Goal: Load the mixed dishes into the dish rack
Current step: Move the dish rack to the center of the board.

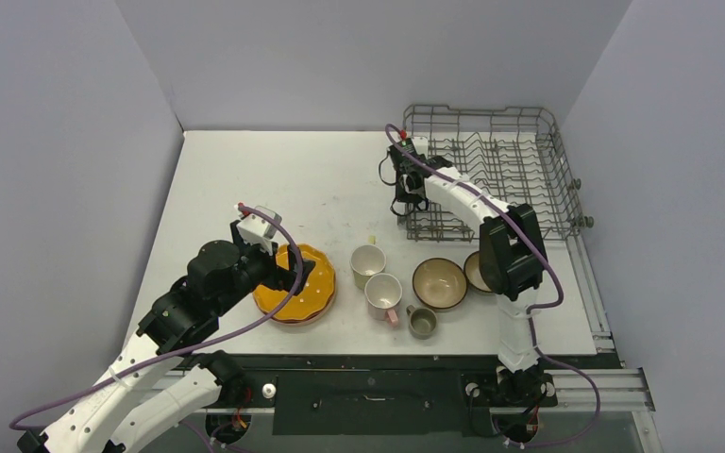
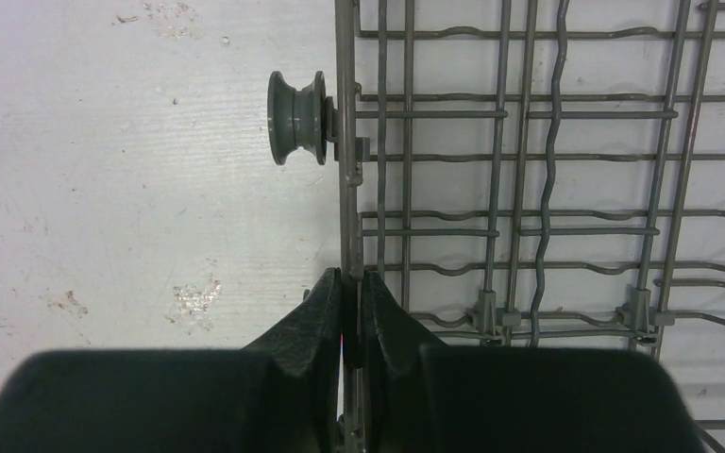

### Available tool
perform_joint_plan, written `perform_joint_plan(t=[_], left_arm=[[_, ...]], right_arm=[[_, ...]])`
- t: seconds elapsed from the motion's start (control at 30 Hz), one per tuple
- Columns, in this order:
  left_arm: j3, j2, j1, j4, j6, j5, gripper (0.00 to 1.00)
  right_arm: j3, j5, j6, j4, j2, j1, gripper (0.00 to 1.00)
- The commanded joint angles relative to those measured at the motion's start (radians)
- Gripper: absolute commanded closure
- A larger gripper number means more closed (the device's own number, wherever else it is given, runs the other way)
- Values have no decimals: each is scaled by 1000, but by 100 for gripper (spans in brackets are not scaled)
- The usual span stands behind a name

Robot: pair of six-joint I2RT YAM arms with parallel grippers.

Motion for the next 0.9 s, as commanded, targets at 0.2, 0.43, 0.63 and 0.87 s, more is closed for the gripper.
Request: perform_joint_plan(t=[0.2, 0.43, 0.63, 0.87], left_arm=[[50, -11, 11, 17, 12, 12, 4], [50, -18, 16, 20, 12, 16, 4], [48, -24, 23, 21, 9, 25, 4], [48, -26, 34, 21, 5, 37, 4]], right_arm=[[122, -4, -9, -9, 30, 40, 100], [213, 0, -30, -27, 62, 78, 100], [291, -9, -29, -42, 104, 108, 100], [388, -27, -36, -45, 165, 139, 100]])
